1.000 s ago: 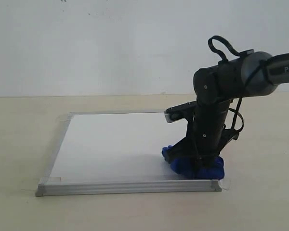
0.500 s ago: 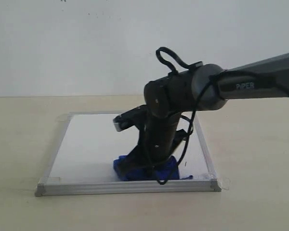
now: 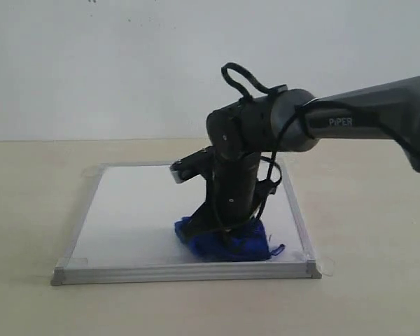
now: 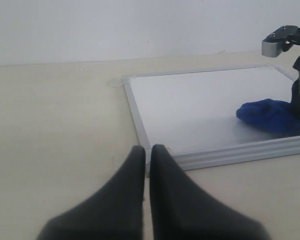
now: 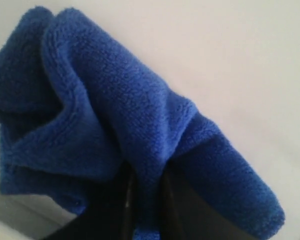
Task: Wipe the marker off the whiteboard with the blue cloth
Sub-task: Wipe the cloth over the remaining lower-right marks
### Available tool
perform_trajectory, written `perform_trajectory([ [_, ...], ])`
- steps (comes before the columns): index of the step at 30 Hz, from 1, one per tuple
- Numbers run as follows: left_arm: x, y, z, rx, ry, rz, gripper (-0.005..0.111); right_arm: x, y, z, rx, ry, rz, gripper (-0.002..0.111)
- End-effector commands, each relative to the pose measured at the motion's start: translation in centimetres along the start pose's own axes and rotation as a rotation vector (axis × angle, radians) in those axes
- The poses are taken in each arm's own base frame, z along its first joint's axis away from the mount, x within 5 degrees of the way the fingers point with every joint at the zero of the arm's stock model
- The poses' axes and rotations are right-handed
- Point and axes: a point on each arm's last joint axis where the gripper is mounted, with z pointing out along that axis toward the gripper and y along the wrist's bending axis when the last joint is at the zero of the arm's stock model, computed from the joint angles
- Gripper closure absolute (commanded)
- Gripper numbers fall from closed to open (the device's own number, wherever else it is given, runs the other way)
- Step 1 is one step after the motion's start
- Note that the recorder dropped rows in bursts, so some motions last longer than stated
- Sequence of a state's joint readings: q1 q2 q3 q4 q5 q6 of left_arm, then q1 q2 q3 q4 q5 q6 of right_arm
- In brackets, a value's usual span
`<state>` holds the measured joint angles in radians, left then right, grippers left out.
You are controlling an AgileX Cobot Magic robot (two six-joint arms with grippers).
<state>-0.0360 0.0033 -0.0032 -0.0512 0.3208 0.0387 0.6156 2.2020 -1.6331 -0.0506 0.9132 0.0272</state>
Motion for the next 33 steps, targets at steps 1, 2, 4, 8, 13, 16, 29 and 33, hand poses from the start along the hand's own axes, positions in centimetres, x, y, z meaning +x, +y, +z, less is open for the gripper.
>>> perform_trajectory([
  [1,0.1,-0.1,0.0,0.01,-0.004,-0.005,0.103,1.8,-5.9,0.7,0.14,0.159,0.067,0.109],
  [2,0.1,-0.1,0.0,0.01,-0.004,-0.005,0.103,2.1,-6.9,0.7,0.163,0.181,0.083,0.109],
  [4,0.1,-0.1,0.0,0.01,-0.004,-0.005,0.103,2.8,-8.8,0.6,0.199,0.226,0.113,0.109],
  [8,0.1,-0.1,0.0,0.01,-0.004,-0.005,0.103,3.5,-10.9,0.5,0.214,0.26,0.16,0.109],
  [13,0.1,-0.1,0.0,0.01,-0.004,-0.005,0.103,3.0,-9.5,0.6,0.165,0.228,0.16,0.109],
  [16,0.1,-0.1,0.0,0.01,-0.004,-0.005,0.103,2.1,-6.7,0.8,0.107,0.183,0.101,0.109],
  [29,0.1,-0.1,0.0,0.01,-0.004,-0.005,0.103,0.4,8.8,0.3,-0.09,-0.04,-0.232,0.109],
  [33,0.1,-0.1,0.0,0.01,-0.004,-0.005,0.103,0.4,8.6,0.3,-0.074,-0.038,-0.245,0.109],
])
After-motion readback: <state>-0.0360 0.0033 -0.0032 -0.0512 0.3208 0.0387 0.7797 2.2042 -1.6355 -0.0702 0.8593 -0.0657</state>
